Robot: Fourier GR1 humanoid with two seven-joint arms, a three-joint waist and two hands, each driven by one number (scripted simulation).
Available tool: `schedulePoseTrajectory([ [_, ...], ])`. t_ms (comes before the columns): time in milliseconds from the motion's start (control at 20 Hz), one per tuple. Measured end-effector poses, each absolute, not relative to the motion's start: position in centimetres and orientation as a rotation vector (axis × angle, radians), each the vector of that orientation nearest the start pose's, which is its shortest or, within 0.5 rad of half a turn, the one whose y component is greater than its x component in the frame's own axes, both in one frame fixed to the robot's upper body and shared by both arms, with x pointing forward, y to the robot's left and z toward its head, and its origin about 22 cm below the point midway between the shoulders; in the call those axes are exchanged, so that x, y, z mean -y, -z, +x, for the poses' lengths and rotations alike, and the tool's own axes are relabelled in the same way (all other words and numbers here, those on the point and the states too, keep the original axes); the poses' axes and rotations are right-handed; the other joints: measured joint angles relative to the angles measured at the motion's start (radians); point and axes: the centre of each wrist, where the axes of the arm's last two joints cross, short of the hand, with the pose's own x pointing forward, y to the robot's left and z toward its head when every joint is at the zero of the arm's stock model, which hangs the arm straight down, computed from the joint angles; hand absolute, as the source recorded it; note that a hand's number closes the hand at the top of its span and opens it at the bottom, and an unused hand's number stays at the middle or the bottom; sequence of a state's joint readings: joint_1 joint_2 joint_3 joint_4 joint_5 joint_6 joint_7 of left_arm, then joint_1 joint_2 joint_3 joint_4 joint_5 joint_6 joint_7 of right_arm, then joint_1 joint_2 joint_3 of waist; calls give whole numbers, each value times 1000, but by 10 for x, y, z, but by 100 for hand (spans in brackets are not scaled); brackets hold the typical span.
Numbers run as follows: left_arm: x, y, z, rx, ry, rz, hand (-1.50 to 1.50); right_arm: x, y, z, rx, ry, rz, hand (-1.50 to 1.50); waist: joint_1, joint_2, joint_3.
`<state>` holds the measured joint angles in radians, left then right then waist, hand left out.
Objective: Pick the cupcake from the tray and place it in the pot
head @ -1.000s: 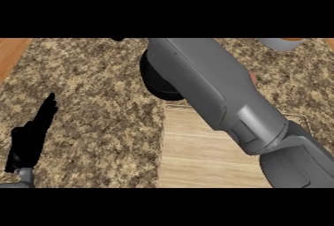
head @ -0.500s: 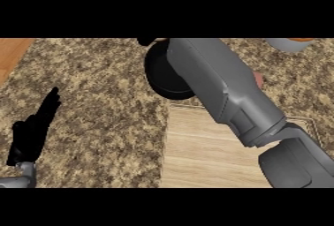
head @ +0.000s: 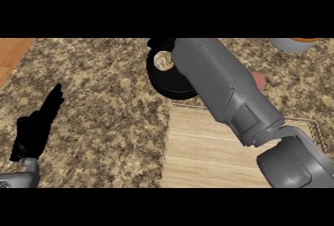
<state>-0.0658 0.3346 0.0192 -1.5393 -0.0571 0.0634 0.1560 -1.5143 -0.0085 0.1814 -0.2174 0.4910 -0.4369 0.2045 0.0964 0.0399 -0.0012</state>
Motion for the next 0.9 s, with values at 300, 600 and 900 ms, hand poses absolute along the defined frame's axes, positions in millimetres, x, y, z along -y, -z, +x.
schedulePoseTrajectory([
  [300,-310,-36,258,1443,216,377,0,20,-211,453,1881,-473,-640,-150,-1,-2,1],
  [600,-309,-36,256,1433,199,393,0,24,-222,454,1933,-284,-457,-150,-20,-12,1],
  [900,-310,-25,241,1411,175,404,0,43,-211,460,1915,-256,-295,-150,-51,-27,1],
])
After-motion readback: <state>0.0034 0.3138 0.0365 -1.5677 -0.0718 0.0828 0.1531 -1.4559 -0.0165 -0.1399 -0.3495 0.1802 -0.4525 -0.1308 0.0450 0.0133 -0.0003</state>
